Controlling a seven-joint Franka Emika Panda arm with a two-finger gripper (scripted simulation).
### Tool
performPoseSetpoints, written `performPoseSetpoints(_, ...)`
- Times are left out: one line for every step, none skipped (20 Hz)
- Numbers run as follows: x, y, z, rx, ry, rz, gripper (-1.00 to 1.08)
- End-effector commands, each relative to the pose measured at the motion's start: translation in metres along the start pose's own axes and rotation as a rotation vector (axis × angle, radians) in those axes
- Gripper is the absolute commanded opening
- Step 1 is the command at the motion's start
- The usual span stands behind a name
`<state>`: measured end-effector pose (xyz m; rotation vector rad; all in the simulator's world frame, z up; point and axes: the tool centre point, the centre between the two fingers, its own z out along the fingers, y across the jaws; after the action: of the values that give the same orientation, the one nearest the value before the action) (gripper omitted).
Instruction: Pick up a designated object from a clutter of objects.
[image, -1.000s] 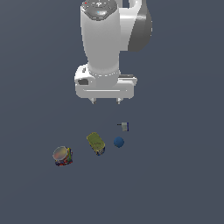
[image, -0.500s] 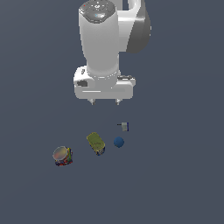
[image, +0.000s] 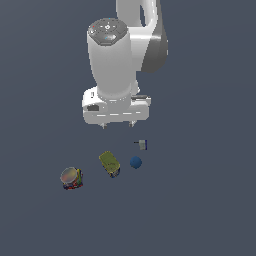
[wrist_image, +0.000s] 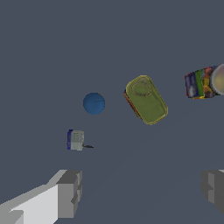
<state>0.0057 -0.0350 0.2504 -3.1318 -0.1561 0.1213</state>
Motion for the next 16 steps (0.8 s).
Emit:
performPoseSetpoints(0.007, 0.004, 0.010, -0.001, 0.005, -0.044, 1.00)
performPoseSetpoints(0.010, 0.006, 0.014, -0.001, 0.008, -0.063, 1.00)
performPoseSetpoints(0.013, 0.008, 0.019, -0.002, 0.011, -0.085, 1.00)
performPoseSetpoints(0.016, 0.010, 0.023, -0.003, 0.014, -0.107, 1.00)
performPoseSetpoints(0.020, 0.012, 0.029, -0.004, 0.017, -0.130, 1.00)
performPoseSetpoints(0.023, 0.014, 0.034, -0.004, 0.020, -0.153, 1.00)
performPoseSetpoints(0.026, 0.016, 0.039, -0.005, 0.023, -0.176, 1.00)
performPoseSetpoints(0.029, 0.018, 0.044, -0.006, 0.026, -0.198, 1.00)
performPoseSetpoints(0.032, 0.021, 0.050, -0.007, 0.029, -0.221, 1.00)
performPoseSetpoints(0.035, 0.023, 0.055, -0.008, 0.032, -0.244, 1.00)
performPoseSetpoints(0.038, 0.025, 0.060, -0.009, 0.035, -0.267, 1.00)
performPoseSetpoints(0.041, 0.027, 0.066, -0.010, 0.038, -0.290, 1.00)
performPoseSetpoints(0.044, 0.029, 0.071, -0.012, 0.041, -0.313, 1.00)
performPoseSetpoints(0.046, 0.031, 0.077, -0.013, 0.044, -0.336, 1.00)
performPoseSetpoints(0.049, 0.033, 0.083, -0.014, 0.047, -0.358, 1.00)
performPoseSetpoints(0.051, 0.035, 0.088, -0.015, 0.049, -0.380, 1.00)
